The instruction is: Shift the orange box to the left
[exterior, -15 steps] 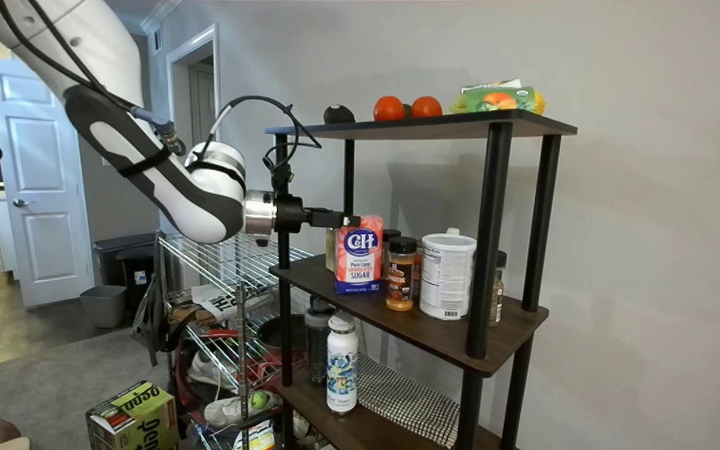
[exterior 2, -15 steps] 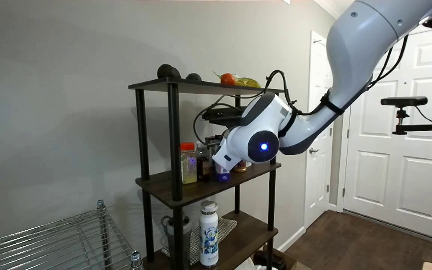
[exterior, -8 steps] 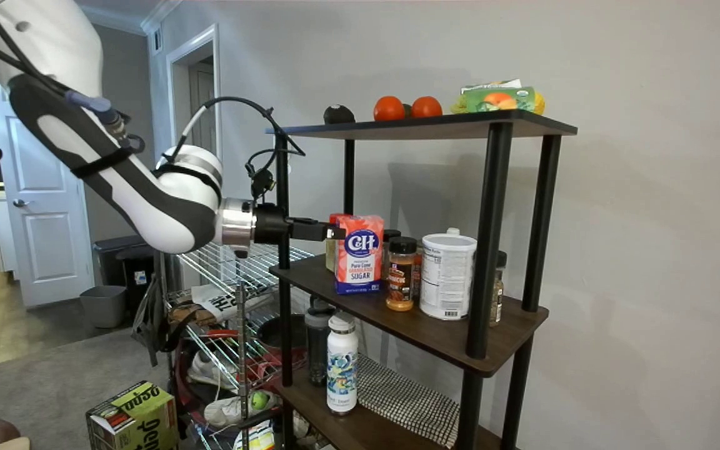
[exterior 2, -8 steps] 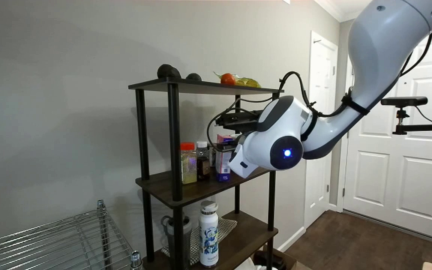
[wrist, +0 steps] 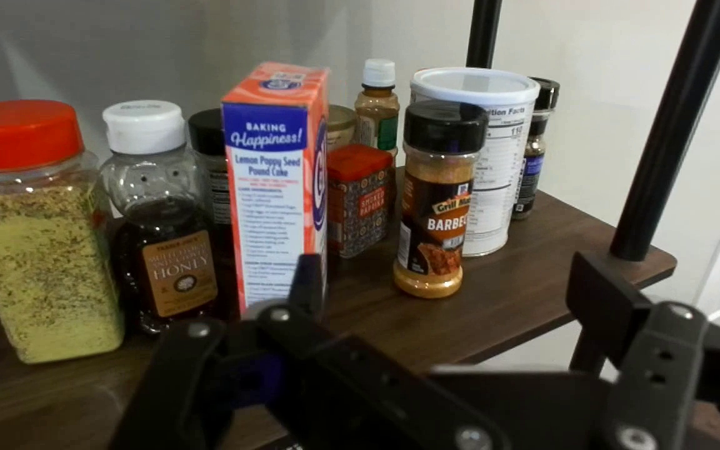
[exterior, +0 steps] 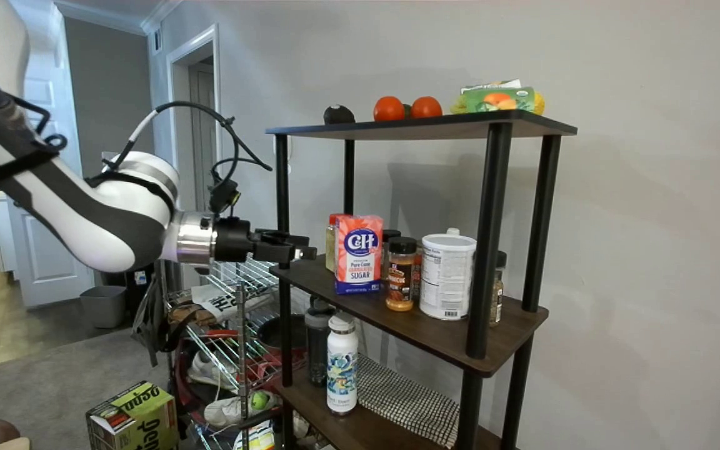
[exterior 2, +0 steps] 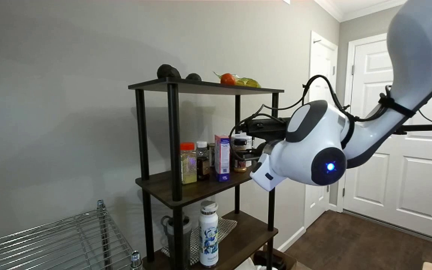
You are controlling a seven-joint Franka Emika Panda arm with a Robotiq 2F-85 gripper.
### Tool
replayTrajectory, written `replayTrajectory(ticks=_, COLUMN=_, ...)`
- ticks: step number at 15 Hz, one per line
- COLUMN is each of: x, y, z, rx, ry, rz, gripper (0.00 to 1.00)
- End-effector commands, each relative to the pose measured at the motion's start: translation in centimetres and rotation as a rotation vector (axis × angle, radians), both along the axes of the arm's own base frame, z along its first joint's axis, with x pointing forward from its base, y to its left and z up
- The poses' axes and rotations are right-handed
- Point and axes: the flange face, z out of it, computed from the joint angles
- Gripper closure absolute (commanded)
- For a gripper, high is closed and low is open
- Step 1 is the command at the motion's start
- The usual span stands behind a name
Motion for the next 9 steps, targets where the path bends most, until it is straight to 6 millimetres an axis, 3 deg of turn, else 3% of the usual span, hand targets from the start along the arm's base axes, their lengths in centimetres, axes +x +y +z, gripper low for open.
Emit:
replayTrajectory(ticks=1, x=-3.2, y=-0.9, z=-0.3, rx=0.019, ry=-0.033, rz=0.001, gripper=0.0)
replayTrajectory(ticks=5, x=-4.6, y=-1.7, z=-0.5, rx=0.019, ry=-0.025, rz=-0.022, gripper=0.0)
replayTrajectory(ticks=6, x=-3.3, y=-1.2, z=-0.8, rx=0.008, ry=-0.002, rz=-0.01, gripper=0.0)
replayTrajectory(ticks=9, x=-3.8, y=-1.4, z=-0.7, rx=0.008, ry=-0.007, rz=-0.013, gripper=0.0)
